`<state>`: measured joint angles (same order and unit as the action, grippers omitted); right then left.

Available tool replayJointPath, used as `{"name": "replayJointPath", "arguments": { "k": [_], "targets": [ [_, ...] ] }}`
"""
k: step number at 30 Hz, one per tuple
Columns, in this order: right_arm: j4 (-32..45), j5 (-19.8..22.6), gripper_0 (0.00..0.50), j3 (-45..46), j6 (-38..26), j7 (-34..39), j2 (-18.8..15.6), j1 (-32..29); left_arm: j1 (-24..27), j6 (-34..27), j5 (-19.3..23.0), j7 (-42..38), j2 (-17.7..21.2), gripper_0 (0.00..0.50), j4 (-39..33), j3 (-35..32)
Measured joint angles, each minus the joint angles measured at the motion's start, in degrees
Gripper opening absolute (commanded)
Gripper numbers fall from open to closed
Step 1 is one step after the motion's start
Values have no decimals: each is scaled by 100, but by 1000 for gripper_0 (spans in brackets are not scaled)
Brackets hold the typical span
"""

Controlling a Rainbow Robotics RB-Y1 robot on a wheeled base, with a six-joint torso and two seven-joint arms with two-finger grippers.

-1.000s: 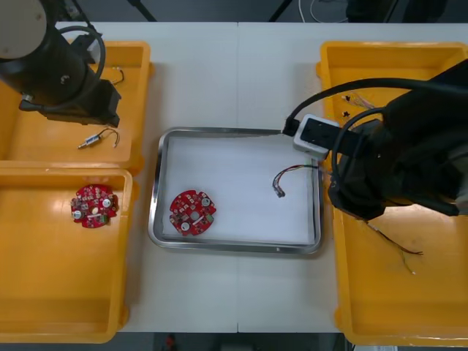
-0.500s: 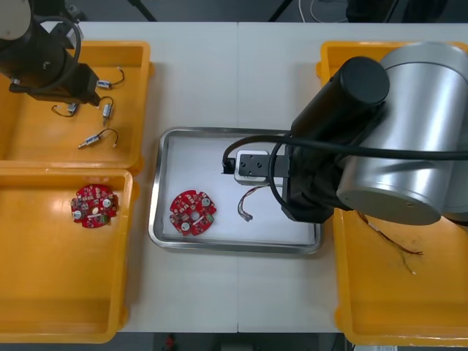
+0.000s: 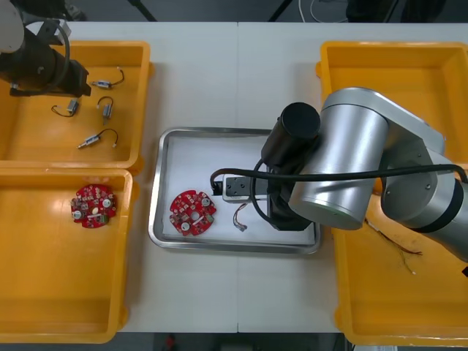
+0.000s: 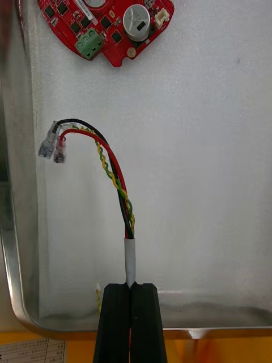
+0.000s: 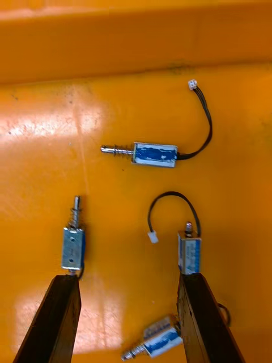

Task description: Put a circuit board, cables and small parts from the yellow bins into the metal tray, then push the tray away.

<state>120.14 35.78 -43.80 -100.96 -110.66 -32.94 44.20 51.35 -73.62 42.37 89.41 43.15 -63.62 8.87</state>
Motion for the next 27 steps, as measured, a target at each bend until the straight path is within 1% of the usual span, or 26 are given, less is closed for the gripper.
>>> {"name": "replayJointPath", "arguments": {
  "k": [4,6,11,14,16,21,22,23,24,25,26,27],
  "targets": [
    [-280,1,0,-117,278,0,71,0,0,371,1,713,0,500,264,0],
    [-453,2,0,-223,459,0,82,0,0,521,0,895,0,500,370,0],
    [-834,2,0,-496,883,0,85,0,1,991,-1,897,-17,500,706,0],
    [-990,-9,0,-603,1004,0,103,0,2,1340,-6,898,-73,500,1013,0],
    [-1046,-101,0,-678,1040,0,121,0,2,1495,-14,898,-117,500,1187,0],
    [-1082,-257,0,-793,1099,0,129,0,2,1563,-31,898,-220,500,1391,0],
    [-1082,-265,15,-797,1099,0,130,0,2,1577,-31,898,-241,500,1428,0],
    [-1083,-282,206,-798,1099,0,130,0,2,1610,-31,898,-265,500,1473,1],
    [-1083,-311,295,-798,1100,0,130,0,2,1650,-31,898,-287,500,1517,6],
    [-1083,-351,436,-798,1100,0,130,0,2,1698,-31,898,-304,500,1563,20],
    [-1083,-390,475,-798,1100,0,130,0,2,1750,-31,898,-317,500,1606,47],
    [-1083,-431,500,-798,1100,0,131,0,2,1823,-31,898,-324,500,1653,90]
  ]
}}
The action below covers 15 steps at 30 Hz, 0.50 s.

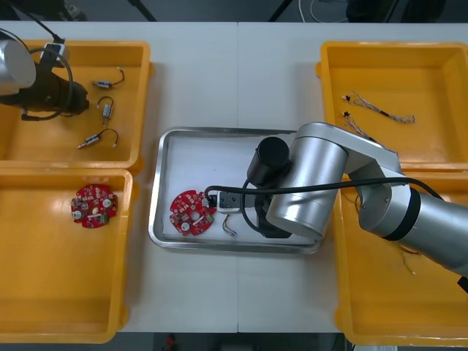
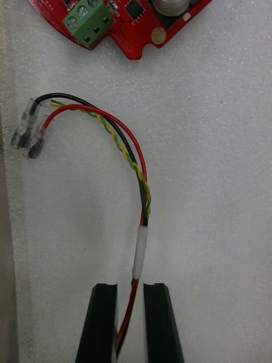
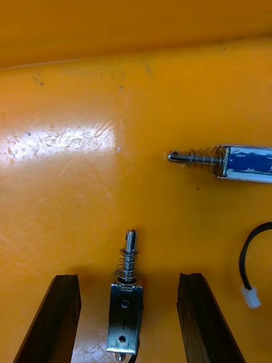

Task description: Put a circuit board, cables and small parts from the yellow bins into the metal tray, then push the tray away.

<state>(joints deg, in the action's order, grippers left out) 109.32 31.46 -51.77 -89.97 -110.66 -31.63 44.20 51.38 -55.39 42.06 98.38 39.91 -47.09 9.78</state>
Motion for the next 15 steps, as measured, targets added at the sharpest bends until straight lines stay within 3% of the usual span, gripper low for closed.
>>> {"name": "replayJointPath", "arguments": {
  "k": [4,5,7,11,15],
  "targets": [
    [0,-43,500,7,0,0,1,-1,46,179,3,0,1,500,106,184],
    [0,-40,500,15,0,0,1,-2,67,180,4,0,1,478,122,203],
    [0,-3,500,60,-3,0,4,-11,88,180,6,0,1,0,142,221],
    [13,50,500,280,-143,0,48,-48,101,181,12,0,1,0,158,222],
    [141,48,500,705,-722,0,193,-110,101,177,16,0,1,0,172,223]
  ]
}}
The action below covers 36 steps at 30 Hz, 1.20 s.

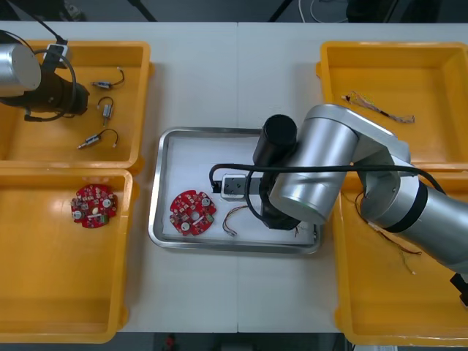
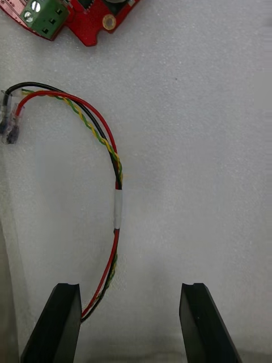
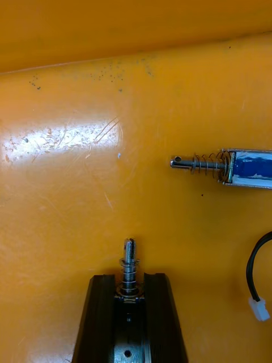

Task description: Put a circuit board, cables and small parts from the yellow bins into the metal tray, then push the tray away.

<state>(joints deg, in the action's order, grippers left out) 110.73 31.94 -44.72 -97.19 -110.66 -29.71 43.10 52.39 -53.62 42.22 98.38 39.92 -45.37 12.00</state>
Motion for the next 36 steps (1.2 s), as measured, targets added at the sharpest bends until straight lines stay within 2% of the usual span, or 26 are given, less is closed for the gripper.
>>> {"name": "replayJointPath", "arguments": {
  "k": [4,7,17,26,29,36],
  "targets": [
    [271,-28,500,553,-736,0,196,-60,7,-112,0,0,0,0,-1,-11],
    [482,-94,500,953,-1217,0,330,-90,29,-481,-9,0,1,0,-43,-130],
    [1138,-139,500,2036,-1261,1,445,-131,28,-2098,-189,0,35,0,-1035,-635],
    [1888,-127,500,2903,-1266,20,273,-630,-54,-3430,-304,-149,50,0,-2537,-636],
    [1984,-40,500,3207,-1266,31,106,-808,-157,-3772,-304,-744,51,0,-3168,-621],
    [1997,83,500,4034,-1268,213,-141,-1119,-260,-4564,-251,-3094,50,0,-4378,-201]
  ]
}}
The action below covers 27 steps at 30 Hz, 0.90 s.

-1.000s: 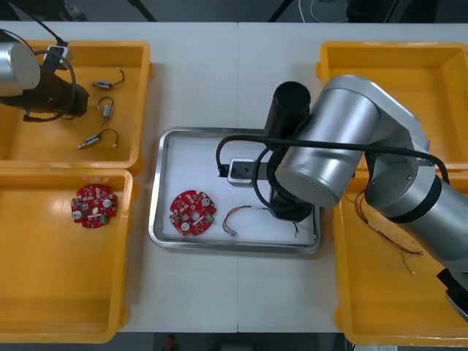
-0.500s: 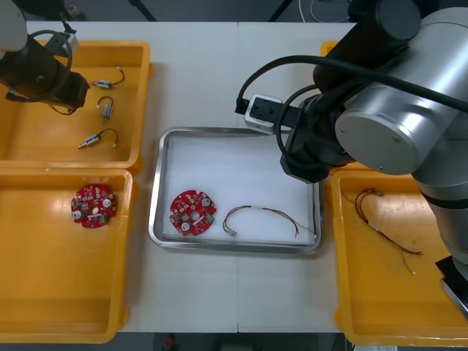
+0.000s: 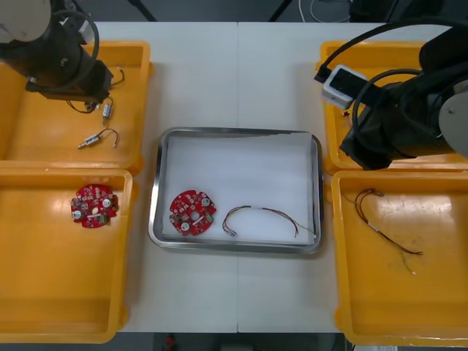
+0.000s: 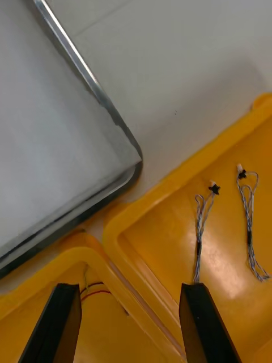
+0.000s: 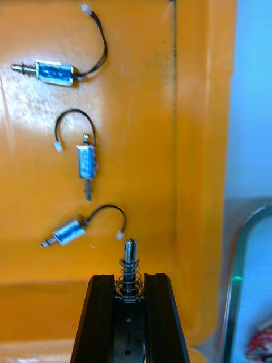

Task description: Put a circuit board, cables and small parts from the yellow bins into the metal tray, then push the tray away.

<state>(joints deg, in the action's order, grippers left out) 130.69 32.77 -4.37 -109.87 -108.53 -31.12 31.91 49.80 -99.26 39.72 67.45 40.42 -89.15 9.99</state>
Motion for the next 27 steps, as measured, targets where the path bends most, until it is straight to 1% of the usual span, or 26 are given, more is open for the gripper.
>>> {"name": "replayJointPath", "arguments": {
  "k": [2,4,9,12,15,18,24,27],
  "targets": [
    [-6,0,500,197,-1,38,-42,-60,-8,-204,29,-457,-8,0,-365,165],
    [-26,-1,500,358,-1,38,-79,-102,-8,-373,58,-625,-48,0,-652,270],
    [-205,-6,500,772,-1,38,-100,-149,-9,-759,151,-625,-358,0,-1054,304],
    [-446,-25,500,1026,-1,38,-101,-152,-9,-841,203,-630,-585,0,-1173,336],
    [-692,-63,500,1282,-1,38,-101,-155,-9,-809,214,-686,-741,0,-1228,541],
    [-841,-204,500,1483,-1,38,-102,-157,-9,-626,214,-916,-816,0,-1253,894],
    [-1245,-324,500,1562,-1,38,-165,-153,-9,-202,214,-1893,-878,0,-1249,1576],
    [-1575,-456,500,1562,-1,37,-179,-110,-9,-13,214,-2115,-904,0,-1154,1783]
  ]
}}
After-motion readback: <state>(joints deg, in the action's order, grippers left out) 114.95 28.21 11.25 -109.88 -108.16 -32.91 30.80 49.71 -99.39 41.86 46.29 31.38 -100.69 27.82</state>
